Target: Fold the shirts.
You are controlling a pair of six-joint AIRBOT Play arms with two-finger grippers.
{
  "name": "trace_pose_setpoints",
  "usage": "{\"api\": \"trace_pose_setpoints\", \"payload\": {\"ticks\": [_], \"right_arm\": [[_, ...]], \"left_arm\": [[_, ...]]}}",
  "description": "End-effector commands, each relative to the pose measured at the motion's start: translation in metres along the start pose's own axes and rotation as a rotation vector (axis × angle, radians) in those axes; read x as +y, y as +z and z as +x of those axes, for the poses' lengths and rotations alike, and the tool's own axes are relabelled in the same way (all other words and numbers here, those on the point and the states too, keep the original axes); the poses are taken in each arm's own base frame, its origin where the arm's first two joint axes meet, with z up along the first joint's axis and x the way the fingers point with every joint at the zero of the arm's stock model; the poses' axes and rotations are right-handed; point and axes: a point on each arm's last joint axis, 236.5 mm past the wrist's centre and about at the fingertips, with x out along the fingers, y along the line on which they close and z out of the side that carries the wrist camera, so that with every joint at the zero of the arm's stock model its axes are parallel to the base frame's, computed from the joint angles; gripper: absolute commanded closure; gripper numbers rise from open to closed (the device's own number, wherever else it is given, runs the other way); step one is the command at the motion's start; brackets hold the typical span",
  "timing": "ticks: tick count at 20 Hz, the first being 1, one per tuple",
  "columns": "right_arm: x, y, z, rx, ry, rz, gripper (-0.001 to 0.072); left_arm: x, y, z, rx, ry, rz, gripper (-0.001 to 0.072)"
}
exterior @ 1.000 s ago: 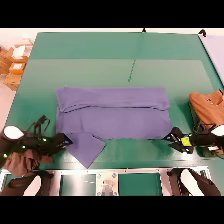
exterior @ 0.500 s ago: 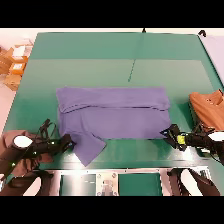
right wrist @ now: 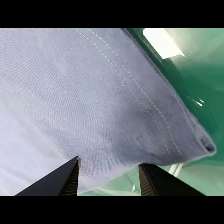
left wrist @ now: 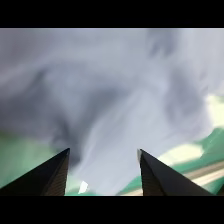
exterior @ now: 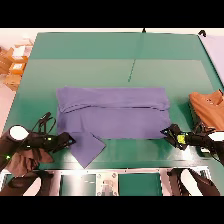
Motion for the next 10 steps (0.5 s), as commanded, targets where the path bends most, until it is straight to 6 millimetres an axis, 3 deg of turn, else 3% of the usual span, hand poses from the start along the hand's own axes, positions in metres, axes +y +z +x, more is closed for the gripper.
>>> {"api": "trace_pose_setpoints", "payload": {"ticks": [1, 4, 7, 10], "right_arm": [[-0.003, -0.004, 0.0, 0.016, -0.014, -0.025, 0.0267], [-0.004, -0.004, 0.0, 0.017, -0.014, -0.025, 0.0267], [-0.003, -0.003, 0.0, 0.012, -0.013, -0.024, 0.0267], [0.001, 0.003, 0.001, -0.013, 0.006, -0.008, 0.0267]], "left_arm": [[0.018, -0.022, -0.004, 0.094, 0.085, -0.016, 0.0214], [0.007, -0.018, 0.01, 0.054, -0.001, -0.099, 0.0214], [0.019, -0.029, 0.027, 0.058, -0.011, -0.156, 0.0215], [0.002, -0.009, 0.037, -0.056, -0.141, -0.2, 0.0216]]}}
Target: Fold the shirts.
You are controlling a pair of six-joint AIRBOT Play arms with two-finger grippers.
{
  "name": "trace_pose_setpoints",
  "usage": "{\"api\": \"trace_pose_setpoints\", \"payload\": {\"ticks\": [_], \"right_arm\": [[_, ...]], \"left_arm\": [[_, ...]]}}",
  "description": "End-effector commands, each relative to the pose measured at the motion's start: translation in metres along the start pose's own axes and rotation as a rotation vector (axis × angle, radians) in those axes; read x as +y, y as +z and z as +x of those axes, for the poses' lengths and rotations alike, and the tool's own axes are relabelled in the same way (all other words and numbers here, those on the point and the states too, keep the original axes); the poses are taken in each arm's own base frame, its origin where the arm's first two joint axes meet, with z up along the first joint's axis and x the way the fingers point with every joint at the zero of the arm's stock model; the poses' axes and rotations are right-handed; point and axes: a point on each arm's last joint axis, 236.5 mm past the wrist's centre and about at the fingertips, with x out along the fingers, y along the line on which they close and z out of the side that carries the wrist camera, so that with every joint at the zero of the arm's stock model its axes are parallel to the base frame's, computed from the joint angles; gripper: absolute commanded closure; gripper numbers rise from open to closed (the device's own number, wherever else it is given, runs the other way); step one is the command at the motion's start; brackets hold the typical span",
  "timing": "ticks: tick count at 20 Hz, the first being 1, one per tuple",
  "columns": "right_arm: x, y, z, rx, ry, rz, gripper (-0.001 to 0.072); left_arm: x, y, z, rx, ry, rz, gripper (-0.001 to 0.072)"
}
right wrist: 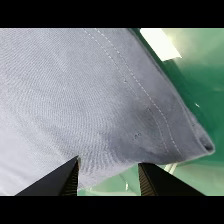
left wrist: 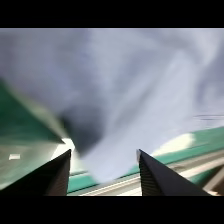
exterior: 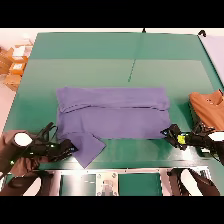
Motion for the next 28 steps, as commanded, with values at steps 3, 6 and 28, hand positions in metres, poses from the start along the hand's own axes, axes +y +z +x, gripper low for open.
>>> {"api": "trace_pose_setpoints", "payload": {"ticks": [3, 6, 28], "right_arm": [[0.017, 0.011, 0.001, -0.05, 0.079, 0.056, 0.0268], [0.029, 0.013, 0.003, -0.068, 0.108, 0.043, 0.0479], [0.13, 0.081, -0.107, -0.204, 0.245, -0.168, 0.0697]], "left_arm": [[-0.022, 0.032, 0.007, -0.167, -0.159, -0.013, 0.061], [-0.029, 0.036, 0.005, -0.186, -0.185, 0.022, 0.0685], [-0.161, 0.113, -0.16, -0.396, -0.036, 0.508, 0.0687]]}}
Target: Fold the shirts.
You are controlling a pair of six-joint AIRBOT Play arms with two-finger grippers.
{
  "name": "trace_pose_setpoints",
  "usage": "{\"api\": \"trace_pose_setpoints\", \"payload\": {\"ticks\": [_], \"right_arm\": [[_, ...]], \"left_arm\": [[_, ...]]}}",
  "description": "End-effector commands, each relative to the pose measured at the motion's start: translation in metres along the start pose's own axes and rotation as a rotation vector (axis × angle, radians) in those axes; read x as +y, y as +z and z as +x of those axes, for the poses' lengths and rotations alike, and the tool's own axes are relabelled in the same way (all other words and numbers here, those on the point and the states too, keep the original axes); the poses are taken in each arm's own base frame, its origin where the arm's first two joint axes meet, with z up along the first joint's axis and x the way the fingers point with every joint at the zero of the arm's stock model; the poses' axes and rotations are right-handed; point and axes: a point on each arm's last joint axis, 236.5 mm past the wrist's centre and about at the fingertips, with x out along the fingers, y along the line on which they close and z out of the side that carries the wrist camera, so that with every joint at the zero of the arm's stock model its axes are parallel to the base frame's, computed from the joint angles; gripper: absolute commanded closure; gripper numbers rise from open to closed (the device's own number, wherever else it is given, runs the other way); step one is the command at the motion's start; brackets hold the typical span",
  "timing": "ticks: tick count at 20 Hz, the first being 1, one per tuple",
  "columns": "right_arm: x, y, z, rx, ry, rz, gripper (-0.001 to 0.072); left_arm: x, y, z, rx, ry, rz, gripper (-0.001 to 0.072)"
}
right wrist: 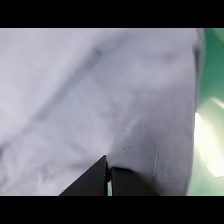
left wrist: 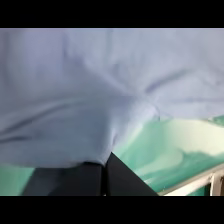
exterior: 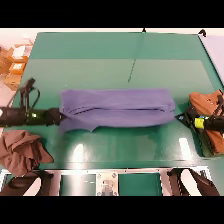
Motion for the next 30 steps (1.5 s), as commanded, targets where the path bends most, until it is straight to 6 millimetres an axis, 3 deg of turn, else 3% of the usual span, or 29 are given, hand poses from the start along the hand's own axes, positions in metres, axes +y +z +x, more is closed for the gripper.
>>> {"api": "trace_pose_setpoints", "payload": {"ticks": [1, 4, 6, 10, 11, 12, 13, 15, 16, 18, 21, 22, 24, 25, 27, 30], "right_arm": [[0.04, 0.041, 0.002, -0.04, 0.078, -0.02, 0.0697], [0.068, 0.077, 0.032, -0.034, 0.083, -0.069, 0.0697], [0.079, 0.094, 0.068, 0.013, 0.071, -0.083, 0.0697], [0.066, 0.129, 0.149, 0.077, 0.025, -0.043, 0.0695], [0.061, 0.138, 0.165, 0.089, 0.016, -0.033, 0.0659], [0.057, 0.147, 0.175, 0.097, 0.013, -0.028, 0.0514], [0.056, 0.159, 0.176, 0.096, 0.018, -0.031, 0.0398], [0.061, 0.184, 0.156, 0.082, 0.042, -0.106, 0.0358], [0.062, 0.194, 0.139, 0.086, 0.043, -0.154, 0.0307], [0.039, 0.2, 0.106, 0.147, -0.016, -0.228, 0.0222], [-0.007, 0.174, 0.091, 0.299, -0.068, -0.252, 0.02], [-0.018, 0.163, 0.093, 0.341, -0.061, -0.258, 0.02], [-0.034, 0.142, 0.107, 0.41, -0.049, -0.272, 0.02], [-0.041, 0.132, 0.115, 0.443, -0.049, -0.262, 0.02], [-0.043, 0.118, 0.134, 0.493, -0.011, -0.243, 0.02], [-0.018, 0.111, 0.158, 0.495, 0.093, -0.24, 0.023]], "left_arm": [[-0.008, 0.062, -0.001, -0.061, 0.011, 0.061, 0.0687], [0.0, 0.111, 0.02, -0.058, 0.019, 0.063, 0.0687], [0.013, 0.134, 0.048, -0.017, 0.019, 0.037, 0.0687], [0.053, 0.178, 0.109, -0.037, 0.045, 0.006, 0.0684], [0.058, 0.192, 0.118, -0.077, 0.045, 0.009, 0.0651], [0.061, 0.204, 0.125, -0.114, 0.035, 0.002, 0.0337], [0.057, 0.213, 0.127, -0.147, 0.013, -0.022, 0.0115], [0.049, 0.225, 0.119, -0.177, 0.0, -0.008, 0.0093], [0.043, 0.225, 0.113, -0.156, -0.01, 0.027, 0.0093], [0.028, 0.217, 0.099, -0.089, -0.043, 0.076, 0.0094], [0.013, 0.207, 0.087, -0.017, -0.066, 0.118, 0.0095], [0.011, 0.204, 0.087, -0.006, -0.074, 0.119, 0.0171], [0.01, 0.199, 0.088, 0.014, -0.077, 0.127, 0.062], [0.009, 0.198, 0.087, 0.018, -0.083, 0.125, 0.0684], [0.008, 0.195, 0.087, 0.03, -0.089, 0.123, 0.0684], [0.001, 0.191, 0.09, 0.042, -0.098, 0.127, 0.0685]]}}
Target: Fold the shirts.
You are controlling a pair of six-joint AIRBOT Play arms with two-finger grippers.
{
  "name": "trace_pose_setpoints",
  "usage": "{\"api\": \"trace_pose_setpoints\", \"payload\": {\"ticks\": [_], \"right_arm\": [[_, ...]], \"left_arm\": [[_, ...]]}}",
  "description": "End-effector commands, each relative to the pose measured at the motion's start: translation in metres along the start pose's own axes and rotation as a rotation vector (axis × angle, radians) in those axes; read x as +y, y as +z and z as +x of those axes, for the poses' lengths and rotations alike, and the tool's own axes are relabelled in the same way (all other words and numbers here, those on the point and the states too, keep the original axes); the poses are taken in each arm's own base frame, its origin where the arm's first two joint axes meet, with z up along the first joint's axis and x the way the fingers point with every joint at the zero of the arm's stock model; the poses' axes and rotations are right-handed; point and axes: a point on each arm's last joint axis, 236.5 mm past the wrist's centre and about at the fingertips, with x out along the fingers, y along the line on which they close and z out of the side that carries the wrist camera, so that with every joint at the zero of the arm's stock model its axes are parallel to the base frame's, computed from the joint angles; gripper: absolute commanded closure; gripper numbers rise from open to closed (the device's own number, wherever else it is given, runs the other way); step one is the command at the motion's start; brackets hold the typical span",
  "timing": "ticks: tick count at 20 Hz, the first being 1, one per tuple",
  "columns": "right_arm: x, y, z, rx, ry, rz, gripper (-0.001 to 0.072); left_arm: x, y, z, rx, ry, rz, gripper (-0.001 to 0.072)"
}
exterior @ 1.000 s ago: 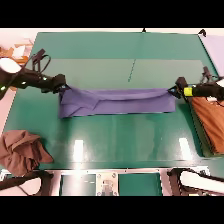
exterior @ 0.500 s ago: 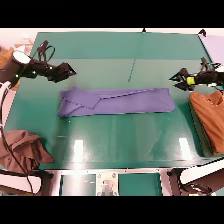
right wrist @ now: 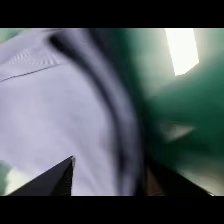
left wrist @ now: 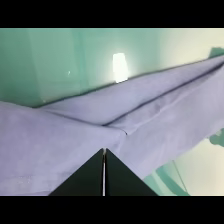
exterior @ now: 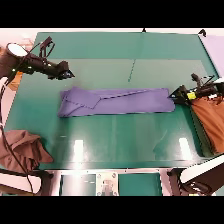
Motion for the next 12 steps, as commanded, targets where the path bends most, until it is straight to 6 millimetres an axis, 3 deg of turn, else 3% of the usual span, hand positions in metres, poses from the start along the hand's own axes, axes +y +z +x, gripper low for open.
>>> {"api": "trace_pose_setpoints", "payload": {"ticks": [1, 2, 3, 5, 7, 12], "right_arm": [[0.009, 0.006, 0.027, 0.0, 0.048, -0.036, 0.0333], [0.012, 0.009, 0.029, -0.011, 0.042, -0.048, 0.0567], [0.017, 0.011, 0.028, -0.011, 0.041, -0.06, 0.0696], [0.032, 0.01, 0.015, 0.006, 0.055, -0.102, 0.0697], [0.057, 0.006, -0.011, 0.008, 0.064, -0.155, 0.0697], [0.159, -0.037, -0.094, -0.036, 0.17, -0.352, 0.0696]], "left_arm": [[-0.012, -0.007, 0.005, 0.031, -0.02, 0.016, 0.0685], [-0.021, -0.01, 0.011, 0.041, -0.025, 0.032, 0.0685], [-0.031, -0.014, 0.018, 0.05, -0.032, 0.052, 0.0685], [-0.051, -0.019, 0.037, 0.056, -0.043, 0.091, 0.0686], [-0.074, -0.03, 0.069, 0.067, -0.056, 0.13, 0.0686], [-0.146, -0.078, 0.186, 0.071, -0.126, 0.186, 0.0686]]}}
